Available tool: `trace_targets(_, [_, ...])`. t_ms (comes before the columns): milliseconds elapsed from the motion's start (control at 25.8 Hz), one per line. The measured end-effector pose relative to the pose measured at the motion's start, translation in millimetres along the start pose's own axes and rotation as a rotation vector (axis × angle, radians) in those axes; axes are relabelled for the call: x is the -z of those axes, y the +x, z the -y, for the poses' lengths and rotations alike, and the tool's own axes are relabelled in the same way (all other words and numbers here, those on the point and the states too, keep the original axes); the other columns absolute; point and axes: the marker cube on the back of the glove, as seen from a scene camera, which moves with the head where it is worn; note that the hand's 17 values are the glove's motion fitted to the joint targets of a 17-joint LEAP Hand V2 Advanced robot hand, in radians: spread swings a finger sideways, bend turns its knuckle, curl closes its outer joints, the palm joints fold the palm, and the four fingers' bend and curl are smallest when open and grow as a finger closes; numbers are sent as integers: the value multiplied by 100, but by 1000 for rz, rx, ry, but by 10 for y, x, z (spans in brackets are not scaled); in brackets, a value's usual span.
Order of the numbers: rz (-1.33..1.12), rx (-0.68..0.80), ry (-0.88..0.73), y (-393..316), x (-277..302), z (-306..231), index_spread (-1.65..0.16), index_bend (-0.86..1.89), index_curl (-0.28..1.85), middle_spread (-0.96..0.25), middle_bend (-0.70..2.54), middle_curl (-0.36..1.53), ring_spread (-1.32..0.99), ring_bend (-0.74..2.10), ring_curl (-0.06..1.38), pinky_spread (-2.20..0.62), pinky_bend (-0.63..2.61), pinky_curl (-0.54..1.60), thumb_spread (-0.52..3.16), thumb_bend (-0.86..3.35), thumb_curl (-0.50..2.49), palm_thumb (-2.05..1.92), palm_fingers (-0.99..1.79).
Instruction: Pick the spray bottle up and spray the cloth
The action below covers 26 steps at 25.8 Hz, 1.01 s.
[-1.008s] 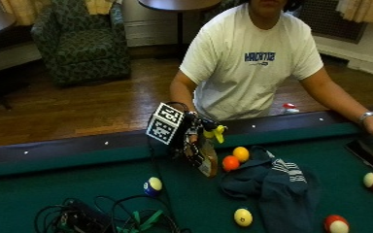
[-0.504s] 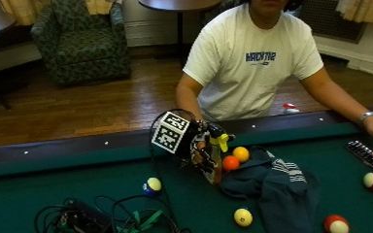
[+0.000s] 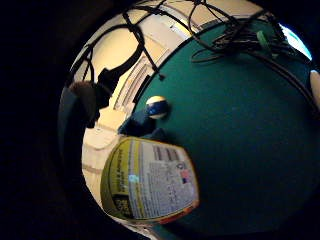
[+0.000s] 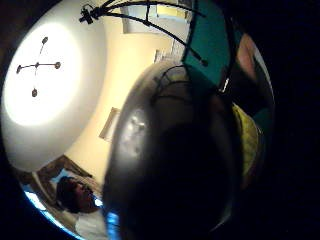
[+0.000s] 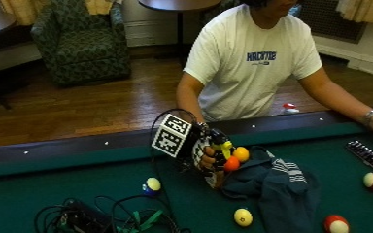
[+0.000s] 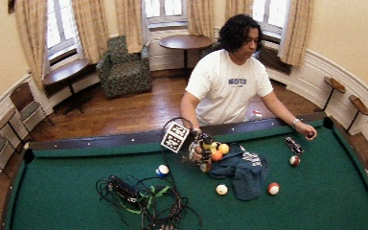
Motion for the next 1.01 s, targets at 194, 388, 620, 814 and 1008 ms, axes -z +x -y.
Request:
trace_targets(194, [20,19,-39,-75,-31,2,-30,24,33,-24,44,45,-23,55,38,-14,31,34,75,4,45,92,126])
trace_targets(388, [63,54,7,-62,-24,1,-29,21,36,-23,44,46,-23,61,41,-25,43,38,69,0,49,93,141])
trace_targets(620, [111,111,56,-157,174,48,-27,31,42,-22,51,50,-21,66,44,-27,44,40,59,-1,55,95,145])
trace_targets(814, [139,187,48,-542,616,207,-26,37,46,-21,55,52,-20,69,46,-28,45,41,52,-2,59,96,144])
trace_targets(1008, [163,259,91,-1013,1104,405,-25,41,49,-20,58,54,-20,70,47,-29,47,42,46,-2,63,95,142])
